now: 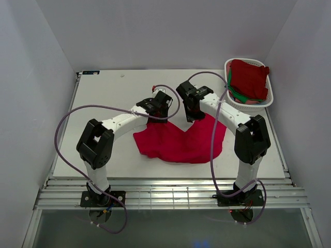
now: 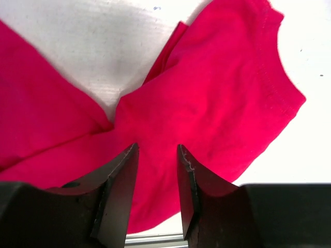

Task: Fold and stack the t-shirts
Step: Flatten out the tshirt

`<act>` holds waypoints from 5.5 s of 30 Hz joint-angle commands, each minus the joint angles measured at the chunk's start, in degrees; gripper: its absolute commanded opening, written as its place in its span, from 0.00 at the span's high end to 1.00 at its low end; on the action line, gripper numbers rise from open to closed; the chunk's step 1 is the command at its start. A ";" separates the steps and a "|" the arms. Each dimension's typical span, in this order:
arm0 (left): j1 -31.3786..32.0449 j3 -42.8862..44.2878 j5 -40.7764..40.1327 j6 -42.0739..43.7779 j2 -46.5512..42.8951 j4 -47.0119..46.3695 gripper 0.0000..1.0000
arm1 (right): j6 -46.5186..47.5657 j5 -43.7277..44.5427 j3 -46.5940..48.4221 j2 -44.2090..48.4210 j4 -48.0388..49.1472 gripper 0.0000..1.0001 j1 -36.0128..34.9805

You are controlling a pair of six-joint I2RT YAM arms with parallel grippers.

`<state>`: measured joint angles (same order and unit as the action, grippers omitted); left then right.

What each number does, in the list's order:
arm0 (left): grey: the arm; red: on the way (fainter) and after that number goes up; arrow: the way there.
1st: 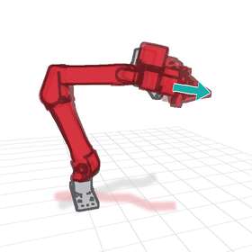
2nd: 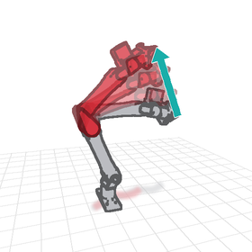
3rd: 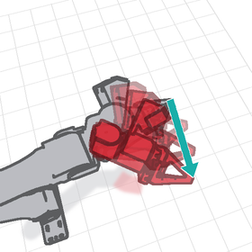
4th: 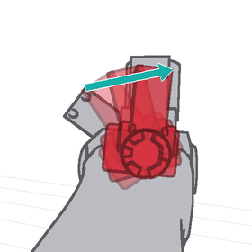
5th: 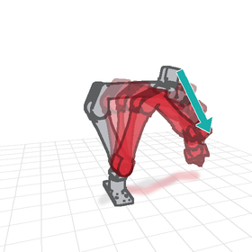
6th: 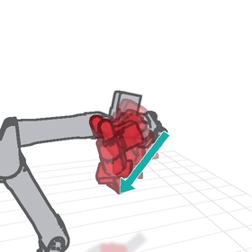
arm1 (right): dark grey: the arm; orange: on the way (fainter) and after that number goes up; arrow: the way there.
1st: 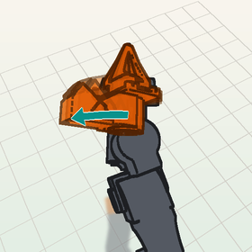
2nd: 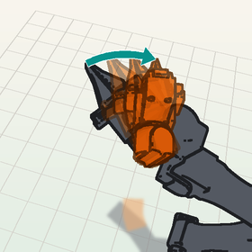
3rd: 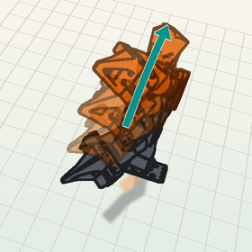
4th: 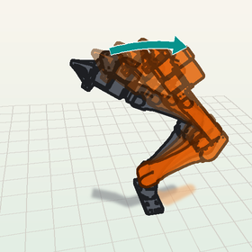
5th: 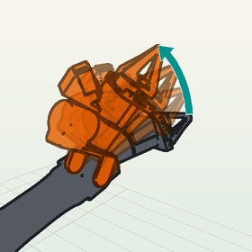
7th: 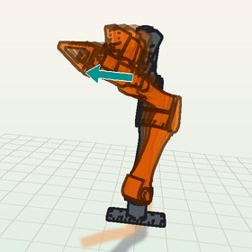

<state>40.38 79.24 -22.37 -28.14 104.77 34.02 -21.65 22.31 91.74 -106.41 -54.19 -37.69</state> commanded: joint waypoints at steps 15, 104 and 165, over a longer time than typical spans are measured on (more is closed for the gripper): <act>-3.64 1.35 4.26 3.80 5.53 -8.27 0.40 | 1.87 -1.47 -3.59 -2.74 7.87 0.60 6.31; -17.00 -8.76 0.65 -5.70 -16.98 13.53 0.21 | 6.53 -16.07 36.93 -28.59 14.55 0.45 7.19; -34.67 4.89 7.34 3.53 -14.41 17.75 0.99 | 1.35 1.70 5.66 16.85 -16.36 0.92 11.76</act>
<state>6.11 86.85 -16.47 -24.73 94.76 51.55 -15.84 23.09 100.27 -92.58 -61.98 -26.33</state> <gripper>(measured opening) 0.014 0.083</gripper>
